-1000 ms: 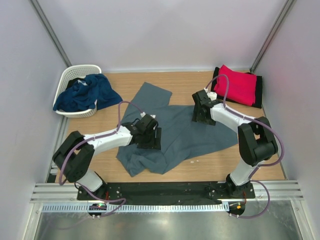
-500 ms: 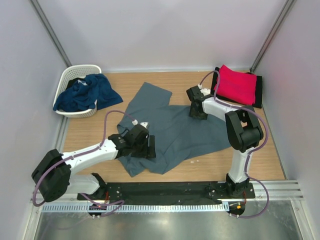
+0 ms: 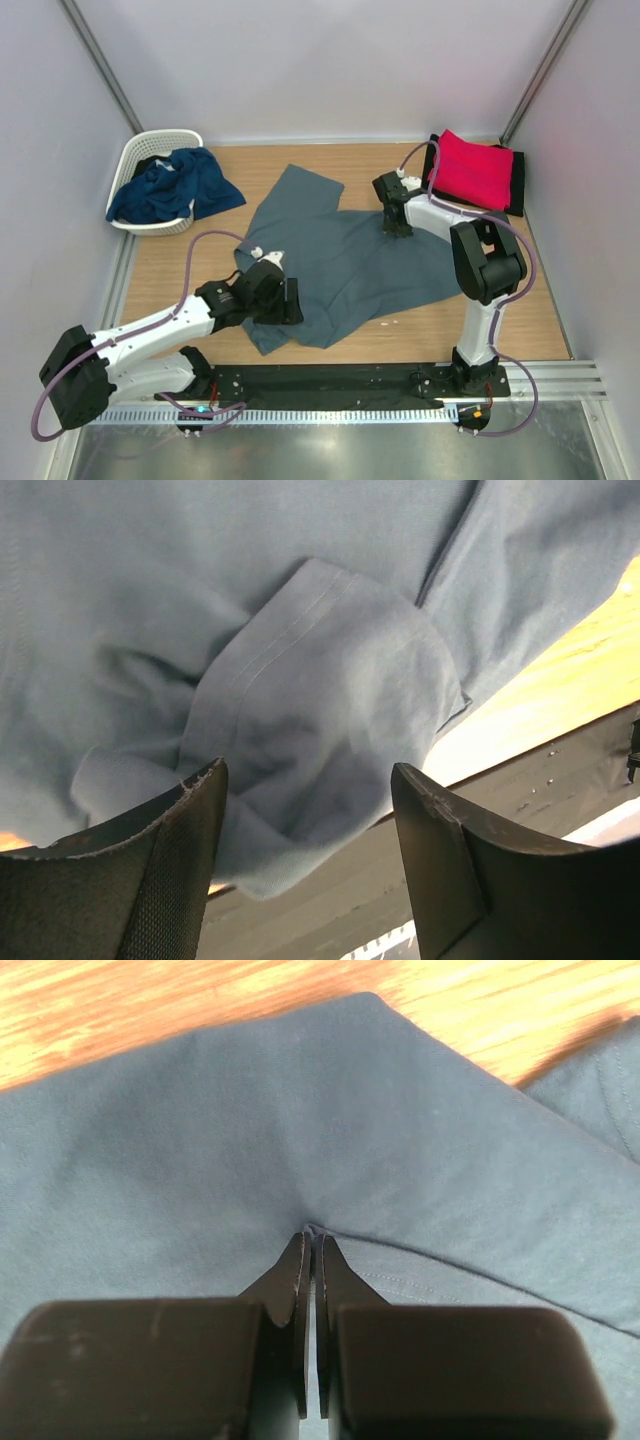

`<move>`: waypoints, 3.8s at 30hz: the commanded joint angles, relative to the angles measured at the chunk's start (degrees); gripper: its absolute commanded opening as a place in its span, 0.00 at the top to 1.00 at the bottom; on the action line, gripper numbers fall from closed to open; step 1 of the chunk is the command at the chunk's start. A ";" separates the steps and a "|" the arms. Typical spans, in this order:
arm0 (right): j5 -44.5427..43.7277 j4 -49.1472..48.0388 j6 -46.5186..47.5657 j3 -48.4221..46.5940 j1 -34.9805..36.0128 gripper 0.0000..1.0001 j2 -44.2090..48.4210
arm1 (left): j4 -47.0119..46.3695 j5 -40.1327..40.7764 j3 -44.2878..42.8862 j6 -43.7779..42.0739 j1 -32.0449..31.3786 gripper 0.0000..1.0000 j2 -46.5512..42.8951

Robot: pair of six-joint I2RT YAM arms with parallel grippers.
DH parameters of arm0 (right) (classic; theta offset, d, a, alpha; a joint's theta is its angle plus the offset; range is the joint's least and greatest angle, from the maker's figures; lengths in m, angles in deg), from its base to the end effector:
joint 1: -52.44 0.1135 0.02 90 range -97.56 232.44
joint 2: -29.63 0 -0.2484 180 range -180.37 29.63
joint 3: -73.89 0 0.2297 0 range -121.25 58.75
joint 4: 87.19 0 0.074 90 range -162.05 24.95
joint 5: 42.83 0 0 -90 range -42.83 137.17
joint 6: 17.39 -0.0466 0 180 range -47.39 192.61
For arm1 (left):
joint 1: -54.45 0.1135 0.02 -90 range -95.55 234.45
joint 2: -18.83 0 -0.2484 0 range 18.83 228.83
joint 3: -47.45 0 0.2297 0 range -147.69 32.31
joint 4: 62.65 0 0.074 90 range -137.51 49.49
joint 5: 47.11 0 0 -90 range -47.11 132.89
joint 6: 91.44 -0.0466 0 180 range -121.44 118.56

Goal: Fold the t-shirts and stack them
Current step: Flatten the tshirt out

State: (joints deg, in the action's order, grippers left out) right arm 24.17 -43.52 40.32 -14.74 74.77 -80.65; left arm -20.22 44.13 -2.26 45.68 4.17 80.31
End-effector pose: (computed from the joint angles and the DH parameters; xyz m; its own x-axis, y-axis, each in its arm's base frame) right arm 0.3477 0.1231 0.1555 -0.8167 0.1961 -0.5426 0.2809 0.9566 -0.0771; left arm 0.1265 -0.1507 0.1871 -0.9103 -0.0508 -0.4109 0.1380 0.8985 -0.4167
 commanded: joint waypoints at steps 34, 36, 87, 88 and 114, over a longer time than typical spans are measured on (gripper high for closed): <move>0.93 54.96 -26.41 19.17 -0.44 0.79 61.48 | 9.58 -1.70 -4.53 -1.07 -22.05 0.35 -5.39; 2.69 56.01 -26.16 18.22 -0.44 0.66 63.07 | 15.05 6.46 -7.87 -0.79 -22.05 0.07 -6.53; 8.69 11.08 -18.60 34.66 9.58 0.41 37.93 | 5.29 10.89 6.88 9.31 22.77 0.62 -0.20; 6.42 12.32 -18.07 30.90 9.58 0.39 38.64 | 6.62 11.59 5.40 9.05 22.77 0.62 -3.00; -0.20 4.25 -3.92 -3.06 -4.40 0.51 1.03 | 5.23 13.62 -23.27 -9.58 24.35 0.42 11.74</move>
State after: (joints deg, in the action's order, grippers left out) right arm 23.67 -36.96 36.51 -16.36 70.11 -80.32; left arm -13.07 58.09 -25.91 37.06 27.53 92.33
